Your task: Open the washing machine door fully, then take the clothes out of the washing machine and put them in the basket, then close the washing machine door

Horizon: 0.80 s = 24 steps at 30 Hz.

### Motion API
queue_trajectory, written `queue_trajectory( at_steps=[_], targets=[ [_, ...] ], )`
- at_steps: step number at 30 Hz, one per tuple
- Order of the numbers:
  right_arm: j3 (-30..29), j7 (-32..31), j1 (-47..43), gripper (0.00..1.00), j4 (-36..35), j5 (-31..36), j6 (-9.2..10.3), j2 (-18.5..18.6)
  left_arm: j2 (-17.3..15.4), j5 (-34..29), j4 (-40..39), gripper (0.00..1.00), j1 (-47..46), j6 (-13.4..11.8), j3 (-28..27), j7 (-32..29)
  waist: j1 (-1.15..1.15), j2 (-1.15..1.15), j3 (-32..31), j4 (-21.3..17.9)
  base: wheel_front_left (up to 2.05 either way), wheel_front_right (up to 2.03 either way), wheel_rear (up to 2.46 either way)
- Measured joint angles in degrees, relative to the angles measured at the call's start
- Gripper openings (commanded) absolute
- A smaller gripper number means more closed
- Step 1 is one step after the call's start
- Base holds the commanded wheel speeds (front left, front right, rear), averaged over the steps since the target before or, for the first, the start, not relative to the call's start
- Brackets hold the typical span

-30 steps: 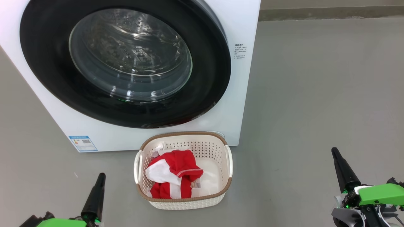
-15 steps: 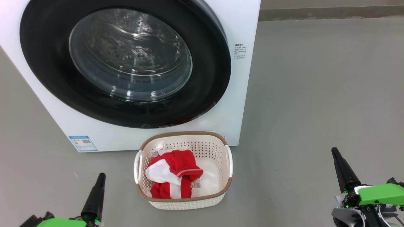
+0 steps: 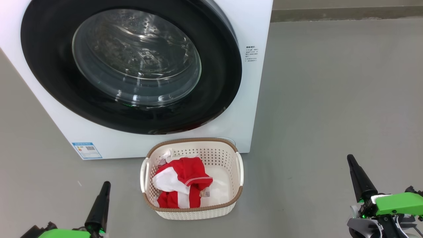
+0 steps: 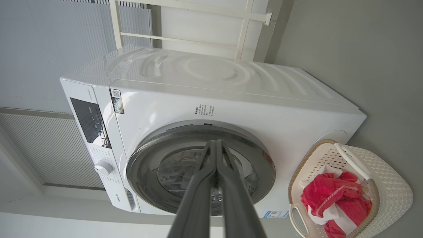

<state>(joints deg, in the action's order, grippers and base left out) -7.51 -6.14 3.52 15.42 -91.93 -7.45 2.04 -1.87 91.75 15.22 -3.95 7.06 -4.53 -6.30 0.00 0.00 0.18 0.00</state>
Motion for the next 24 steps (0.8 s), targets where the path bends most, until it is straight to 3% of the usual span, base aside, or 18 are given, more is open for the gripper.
queue_trajectory(
  at_steps=[24],
  targets=[
    [0.0, 0.0, 0.0, 0.0, 0.0, 0.0, 0.0, 0.0, 0.0, 0.0, 0.0, 0.0, 0.0, 0.0, 0.0, 0.0, 0.0, 0.0, 0.0, 0.0, 0.0, 0.0, 0.0]
  ],
)
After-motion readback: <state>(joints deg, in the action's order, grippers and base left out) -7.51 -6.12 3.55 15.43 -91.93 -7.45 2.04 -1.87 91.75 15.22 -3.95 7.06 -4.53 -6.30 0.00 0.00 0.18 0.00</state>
